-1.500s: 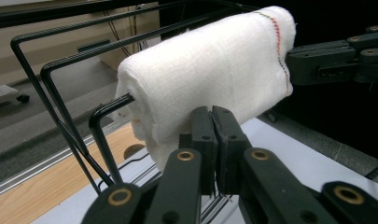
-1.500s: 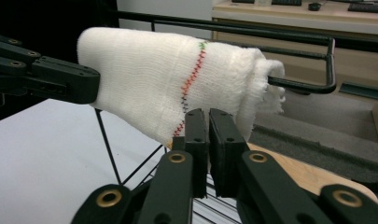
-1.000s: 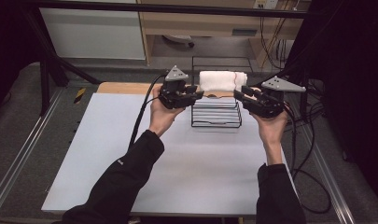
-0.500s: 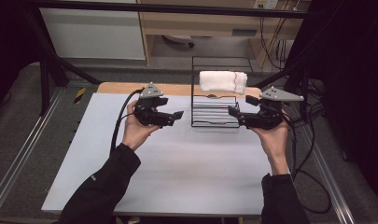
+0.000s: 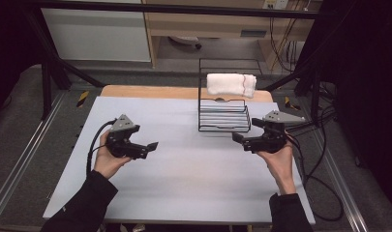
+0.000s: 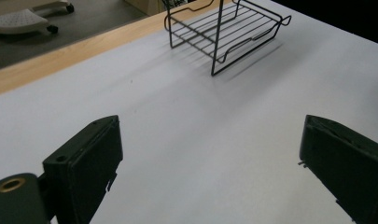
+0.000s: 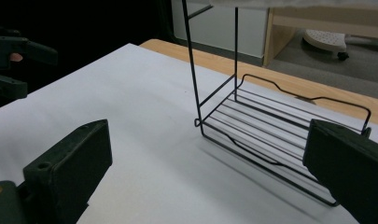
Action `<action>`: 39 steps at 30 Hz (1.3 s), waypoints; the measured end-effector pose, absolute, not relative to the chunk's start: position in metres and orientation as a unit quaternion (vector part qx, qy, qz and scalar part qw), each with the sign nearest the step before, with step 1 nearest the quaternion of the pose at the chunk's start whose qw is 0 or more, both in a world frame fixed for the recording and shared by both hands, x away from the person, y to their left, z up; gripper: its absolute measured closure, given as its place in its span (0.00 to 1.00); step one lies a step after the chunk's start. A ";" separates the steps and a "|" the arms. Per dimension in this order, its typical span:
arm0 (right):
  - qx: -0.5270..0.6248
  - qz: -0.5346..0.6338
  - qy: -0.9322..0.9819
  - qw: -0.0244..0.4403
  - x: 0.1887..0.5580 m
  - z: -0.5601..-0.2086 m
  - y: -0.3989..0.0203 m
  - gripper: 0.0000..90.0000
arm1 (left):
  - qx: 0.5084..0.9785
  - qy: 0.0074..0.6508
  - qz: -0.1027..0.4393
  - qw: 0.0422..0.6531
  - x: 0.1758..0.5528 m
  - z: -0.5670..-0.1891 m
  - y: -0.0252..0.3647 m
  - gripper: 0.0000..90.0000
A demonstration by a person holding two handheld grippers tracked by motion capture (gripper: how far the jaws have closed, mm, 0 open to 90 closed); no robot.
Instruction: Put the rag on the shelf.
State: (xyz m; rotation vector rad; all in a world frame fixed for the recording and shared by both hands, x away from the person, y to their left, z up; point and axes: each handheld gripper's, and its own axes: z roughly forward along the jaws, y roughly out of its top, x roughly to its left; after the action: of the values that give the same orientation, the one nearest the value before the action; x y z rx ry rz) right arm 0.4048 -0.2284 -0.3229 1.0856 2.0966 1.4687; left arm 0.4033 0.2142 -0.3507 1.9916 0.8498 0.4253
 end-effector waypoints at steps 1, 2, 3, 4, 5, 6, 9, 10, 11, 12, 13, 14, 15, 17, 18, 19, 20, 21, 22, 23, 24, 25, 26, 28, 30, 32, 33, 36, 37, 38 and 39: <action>0.383 0.520 0.743 0.177 0.404 -0.328 -0.229 0.02 | 0.805 0.346 0.171 0.451 0.401 -0.355 0.220 0.07; 0.382 0.520 0.744 0.172 0.403 -0.333 -0.229 0.02 | 0.803 0.349 0.171 0.452 0.398 -0.358 0.225 0.07; 0.384 0.519 0.745 0.167 0.402 -0.338 -0.229 0.02 | 0.802 0.352 0.171 0.451 0.396 -0.362 0.230 0.07; 0.386 0.517 0.746 0.164 0.402 -0.344 -0.229 0.01 | 0.801 0.356 0.169 0.451 0.393 -0.366 0.235 0.07; 0.386 0.516 0.748 0.159 0.401 -0.348 -0.229 0.01 | 0.801 0.358 0.169 0.449 0.391 -0.369 0.240 0.07; 0.387 0.515 0.748 0.157 0.400 -0.353 -0.229 0.01 | 0.800 0.361 0.170 0.449 0.388 -0.372 0.245 0.07; 0.386 0.516 0.750 0.152 0.396 -0.366 -0.231 0.01 | 0.796 0.369 0.170 0.449 0.380 -0.382 0.259 0.07; 0.387 0.518 0.748 0.152 0.394 -0.370 -0.232 0.01 | 0.794 0.372 0.168 0.451 0.378 -0.386 0.263 0.07; 0.387 0.518 0.748 0.149 0.392 -0.374 -0.233 0.01 | 0.792 0.376 0.168 0.451 0.375 -0.390 0.267 0.07; 0.388 0.519 0.748 0.148 0.390 -0.378 -0.234 0.01 | 0.791 0.378 0.167 0.451 0.373 -0.393 0.271 0.07; 0.388 0.517 0.748 0.146 0.389 -0.382 -0.235 0.01 | 0.791 0.379 0.167 0.450 0.371 -0.397 0.274 0.07; 0.389 0.516 0.750 0.144 0.387 -0.386 -0.237 0.01 | 0.791 0.382 0.167 0.448 0.369 -0.401 0.276 0.07; 0.390 0.516 0.749 0.143 0.385 -0.390 -0.238 0.01 | 0.792 0.382 0.167 0.445 0.367 -0.404 0.279 0.07; 0.393 0.517 0.748 0.137 0.381 -0.397 -0.241 0.01 | 0.791 0.385 0.166 0.445 0.364 -0.411 0.283 0.07; 0.392 0.516 0.749 0.136 0.380 -0.401 -0.243 0.01 | 0.792 0.385 0.165 0.444 0.362 -0.414 0.286 0.07; 0.391 0.513 0.752 0.137 0.378 -0.405 -0.244 0.01 | 0.791 0.387 0.164 0.444 0.361 -0.417 0.287 0.08; 0.391 0.510 0.754 0.136 0.376 -0.409 -0.245 0.01 | 0.792 0.389 0.162 0.443 0.360 -0.420 0.289 0.08; 0.392 0.507 0.756 0.134 0.374 -0.412 -0.247 0.01 | 0.791 0.391 0.161 0.442 0.359 -0.423 0.291 0.08; 0.392 0.504 0.758 0.133 0.373 -0.416 -0.248 0.01 | 0.792 0.391 0.161 0.440 0.359 -0.425 0.292 0.08; 0.393 0.500 0.761 0.131 0.371 -0.420 -0.249 0.01 | 0.793 0.391 0.163 0.438 0.359 -0.426 0.292 0.08; 0.394 0.497 0.763 0.128 0.370 -0.424 -0.250 0.01 | 0.795 0.390 0.162 0.436 0.359 -0.427 0.293 0.08; 0.392 0.496 0.765 0.125 0.369 -0.427 -0.252 0.01 | 0.795 0.390 0.162 0.437 0.358 -0.428 0.294 0.08; 0.392 0.494 0.767 0.120 0.367 -0.430 -0.253 0.01 | 0.793 0.390 0.162 0.440 0.358 -0.429 0.294 0.08; 0.393 0.494 0.767 0.112 0.364 -0.435 -0.255 0.01 | 0.793 0.388 0.159 0.442 0.357 -0.432 0.296 0.09; 0.394 0.488 0.771 0.110 0.362 -0.439 -0.257 0.01 | 0.795 0.388 0.161 0.438 0.356 -0.435 0.297 0.09; 0.395 0.488 0.771 0.110 0.361 -0.441 -0.259 0.01 | 0.795 0.392 0.159 0.435 0.355 -0.438 0.298 0.09; 0.397 0.488 0.770 0.109 0.360 -0.442 -0.260 0.01 | 0.796 0.393 0.159 0.433 0.354 -0.440 0.299 0.09; 0.401 0.484 0.771 0.106 0.359 -0.446 -0.262 0.01 | 0.798 0.394 0.158 0.427 0.354 -0.443 0.301 0.09; 0.402 0.481 0.772 0.106 0.359 -0.447 -0.262 0.01 | 0.797 0.395 0.156 0.429 0.354 -0.444 0.301 0.09; 0.400 0.479 0.774 0.106 0.359 -0.447 -0.263 0.01 | 0.797 0.395 0.156 0.429 0.354 -0.444 0.301 0.09; 0.399 0.480 0.774 0.105 0.359 -0.447 -0.262 0.01 | 0.797 0.394 0.157 0.430 0.354 -0.443 0.301 0.09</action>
State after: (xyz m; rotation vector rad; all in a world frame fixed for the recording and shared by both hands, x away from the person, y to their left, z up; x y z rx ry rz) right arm 0.3587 -0.2621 -0.4472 1.1776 2.2825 1.4142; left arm 0.3540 0.3010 -0.4434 1.9894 0.9834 0.3922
